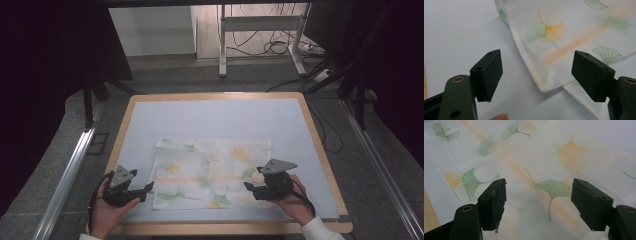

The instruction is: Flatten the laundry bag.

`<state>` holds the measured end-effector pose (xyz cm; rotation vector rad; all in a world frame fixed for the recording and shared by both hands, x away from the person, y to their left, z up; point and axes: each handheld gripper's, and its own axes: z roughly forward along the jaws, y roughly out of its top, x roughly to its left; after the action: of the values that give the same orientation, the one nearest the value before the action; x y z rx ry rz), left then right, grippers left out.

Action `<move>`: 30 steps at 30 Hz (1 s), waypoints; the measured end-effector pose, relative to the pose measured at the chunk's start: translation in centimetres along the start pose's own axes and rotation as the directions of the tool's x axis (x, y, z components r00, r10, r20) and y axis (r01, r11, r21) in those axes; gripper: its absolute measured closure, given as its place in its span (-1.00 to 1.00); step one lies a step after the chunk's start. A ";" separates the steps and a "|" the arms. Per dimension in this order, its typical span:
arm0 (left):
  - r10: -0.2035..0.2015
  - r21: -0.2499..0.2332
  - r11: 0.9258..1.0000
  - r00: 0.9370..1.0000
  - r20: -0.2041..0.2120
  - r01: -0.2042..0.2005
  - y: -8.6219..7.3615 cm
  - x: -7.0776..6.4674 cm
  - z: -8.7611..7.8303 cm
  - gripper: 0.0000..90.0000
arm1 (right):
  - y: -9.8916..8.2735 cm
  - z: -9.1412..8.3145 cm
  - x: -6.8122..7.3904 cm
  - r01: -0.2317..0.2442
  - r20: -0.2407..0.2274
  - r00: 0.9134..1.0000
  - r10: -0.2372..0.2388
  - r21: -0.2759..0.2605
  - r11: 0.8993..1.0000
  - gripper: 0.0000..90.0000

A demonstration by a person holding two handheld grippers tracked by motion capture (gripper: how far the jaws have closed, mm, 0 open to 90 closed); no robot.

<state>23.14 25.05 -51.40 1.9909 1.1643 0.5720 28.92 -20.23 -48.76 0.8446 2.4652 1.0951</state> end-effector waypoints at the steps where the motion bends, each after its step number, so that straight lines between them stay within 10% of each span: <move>1: 0.004 0.001 1.000 1.000 0.001 -0.004 0.0 -0.1 0.1 -0.45 | 0.1 0.0 0.1 0.003 -0.004 1.000 -0.003 0.000 1.000 -0.37; 12: 0.035 0.007 0.999 0.999 0.005 -0.035 0.3 -0.7 0.6 -0.45 | 2.6 1.3 2.3 0.090 -0.043 0.995 -0.089 0.012 0.996 -0.38; 18: 0.043 0.000 0.999 0.999 0.011 -0.043 0.3 -0.7 0.6 -0.44 | 5.8 4.1 5.4 0.174 -0.122 0.978 -0.170 0.028 0.984 -0.38; 30: 0.060 0.008 0.998 0.998 0.015 -0.060 0.1 -0.9 1.0 -0.45 | 6.8 7.8 8.8 0.255 -0.207 0.951 -0.231 0.097 0.962 -0.40</move>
<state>23.48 23.85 -51.93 2.0393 1.1027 0.5822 28.56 -6.68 -49.17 0.4648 2.7319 0.9869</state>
